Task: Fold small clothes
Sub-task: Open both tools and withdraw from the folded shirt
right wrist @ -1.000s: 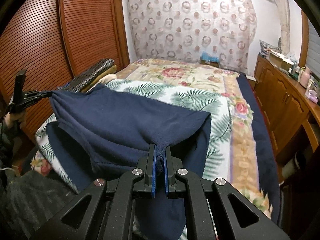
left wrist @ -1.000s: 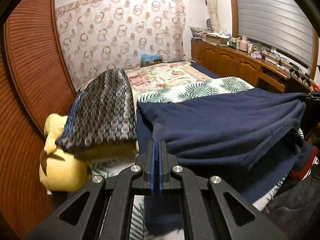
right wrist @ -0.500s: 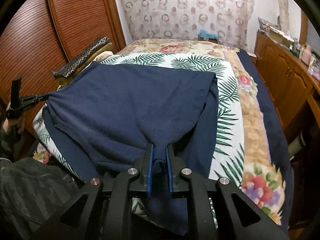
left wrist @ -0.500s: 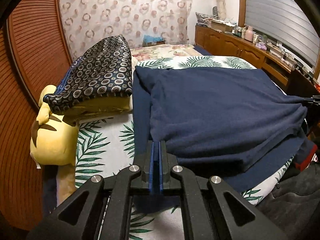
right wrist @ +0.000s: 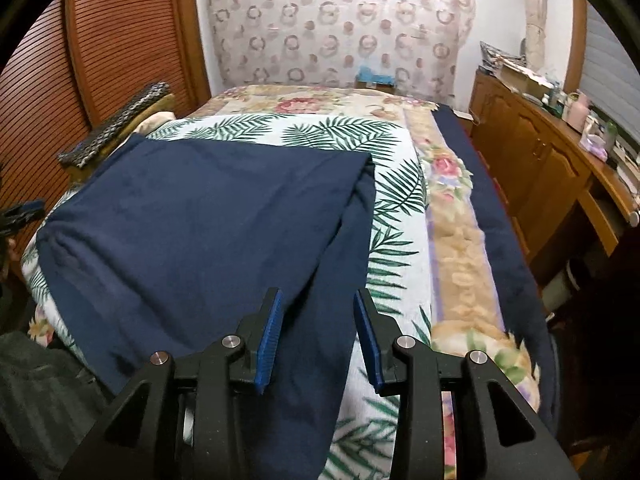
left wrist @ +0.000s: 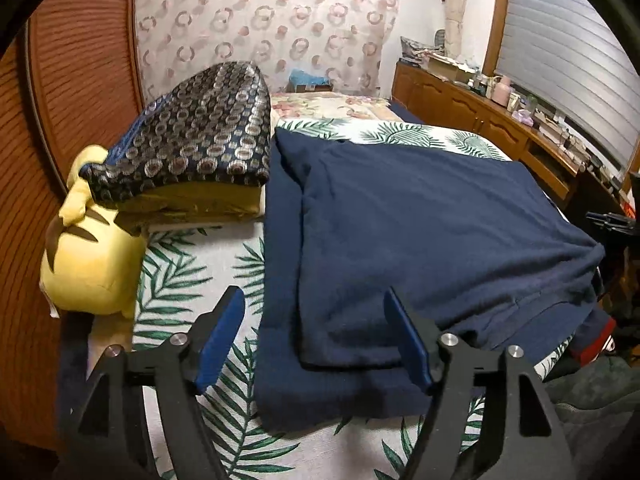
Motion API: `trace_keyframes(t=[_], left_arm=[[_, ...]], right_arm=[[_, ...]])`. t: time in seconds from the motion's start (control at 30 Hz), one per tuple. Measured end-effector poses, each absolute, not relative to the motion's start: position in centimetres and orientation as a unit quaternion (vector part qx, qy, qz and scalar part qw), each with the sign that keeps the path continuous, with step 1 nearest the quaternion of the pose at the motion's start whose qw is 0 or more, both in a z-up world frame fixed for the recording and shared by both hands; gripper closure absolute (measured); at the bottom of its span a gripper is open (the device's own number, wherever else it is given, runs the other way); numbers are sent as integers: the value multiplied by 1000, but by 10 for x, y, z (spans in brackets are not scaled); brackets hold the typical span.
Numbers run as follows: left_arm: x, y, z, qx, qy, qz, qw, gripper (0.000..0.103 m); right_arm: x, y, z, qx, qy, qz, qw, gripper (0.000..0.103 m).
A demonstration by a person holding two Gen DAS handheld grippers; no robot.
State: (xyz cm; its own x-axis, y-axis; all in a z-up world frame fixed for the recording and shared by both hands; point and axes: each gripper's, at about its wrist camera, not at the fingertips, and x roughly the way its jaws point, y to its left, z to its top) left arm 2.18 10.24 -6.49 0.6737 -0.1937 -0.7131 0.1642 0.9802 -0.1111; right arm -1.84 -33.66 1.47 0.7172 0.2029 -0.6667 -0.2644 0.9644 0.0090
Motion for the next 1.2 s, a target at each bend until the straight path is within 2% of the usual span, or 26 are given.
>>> trace_keyframes(t=[0.23,0.37,0.47,1.03,1.2], left_arm=[[22,108,-78,-28,400,-74,913,29],[21,111,-85,-31,404,-68,912,29],[20,113,-88,-33,407,-67,910,29],[15,128,-100,-45,417,-59,906,28],[15,129,-102,-45,417,-58,906,28]], right_arm=[[-9,-315,20,-53,330,140,932,65],[-5,-292,22,-58,319,161,932,55],[-2,-273,19,-61,317,182,929,54],[41,-177,-42,-107,379,247,886,53],[43,-172,-48,-111,368,248,889,49]])
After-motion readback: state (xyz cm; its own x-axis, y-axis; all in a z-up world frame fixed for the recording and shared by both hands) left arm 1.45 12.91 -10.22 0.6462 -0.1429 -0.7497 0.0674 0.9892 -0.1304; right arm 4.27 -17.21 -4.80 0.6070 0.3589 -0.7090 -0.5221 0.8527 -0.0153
